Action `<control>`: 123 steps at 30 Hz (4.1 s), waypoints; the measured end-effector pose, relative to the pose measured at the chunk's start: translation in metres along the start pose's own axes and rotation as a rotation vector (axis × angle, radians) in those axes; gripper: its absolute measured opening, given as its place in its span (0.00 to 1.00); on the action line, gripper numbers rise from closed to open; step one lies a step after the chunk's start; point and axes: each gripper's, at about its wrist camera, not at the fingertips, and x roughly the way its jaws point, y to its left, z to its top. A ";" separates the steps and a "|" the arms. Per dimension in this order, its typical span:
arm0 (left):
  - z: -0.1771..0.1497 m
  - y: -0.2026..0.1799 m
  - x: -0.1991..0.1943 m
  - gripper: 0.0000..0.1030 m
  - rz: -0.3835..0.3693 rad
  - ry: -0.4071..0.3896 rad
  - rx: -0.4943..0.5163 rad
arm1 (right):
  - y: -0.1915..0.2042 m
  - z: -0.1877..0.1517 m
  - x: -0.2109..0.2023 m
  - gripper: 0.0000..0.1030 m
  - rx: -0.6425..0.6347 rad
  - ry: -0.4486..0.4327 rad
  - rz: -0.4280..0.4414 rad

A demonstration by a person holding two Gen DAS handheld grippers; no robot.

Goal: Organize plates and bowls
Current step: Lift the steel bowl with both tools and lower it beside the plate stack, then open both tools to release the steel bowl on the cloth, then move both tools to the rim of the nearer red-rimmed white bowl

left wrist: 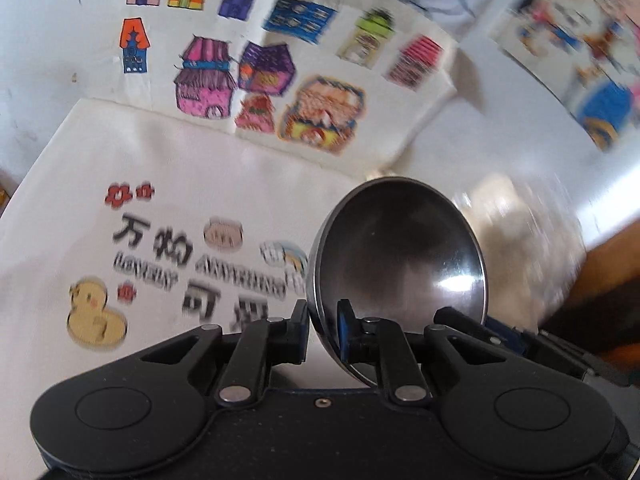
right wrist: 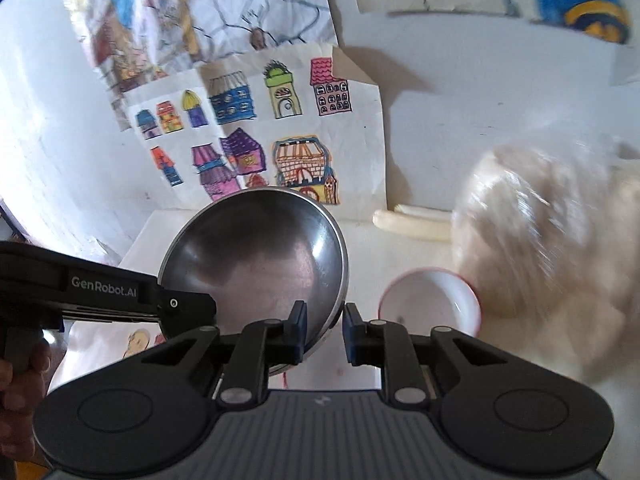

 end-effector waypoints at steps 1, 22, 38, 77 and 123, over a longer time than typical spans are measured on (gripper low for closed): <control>-0.010 -0.003 -0.006 0.15 -0.003 0.006 0.013 | 0.001 -0.007 -0.010 0.21 0.001 -0.005 -0.005; -0.123 -0.060 -0.012 0.16 -0.017 0.165 0.042 | -0.053 -0.098 -0.110 0.22 -0.044 0.171 0.035; -0.145 -0.060 0.030 0.21 0.001 0.320 0.064 | -0.063 -0.111 -0.079 0.24 -0.081 0.342 0.052; -0.145 -0.054 0.019 0.48 0.062 0.197 0.082 | -0.077 -0.118 -0.082 0.46 -0.015 0.288 0.001; 0.014 0.001 0.093 0.99 -0.071 0.148 0.239 | -0.060 -0.068 -0.010 1.00 0.227 0.154 -0.300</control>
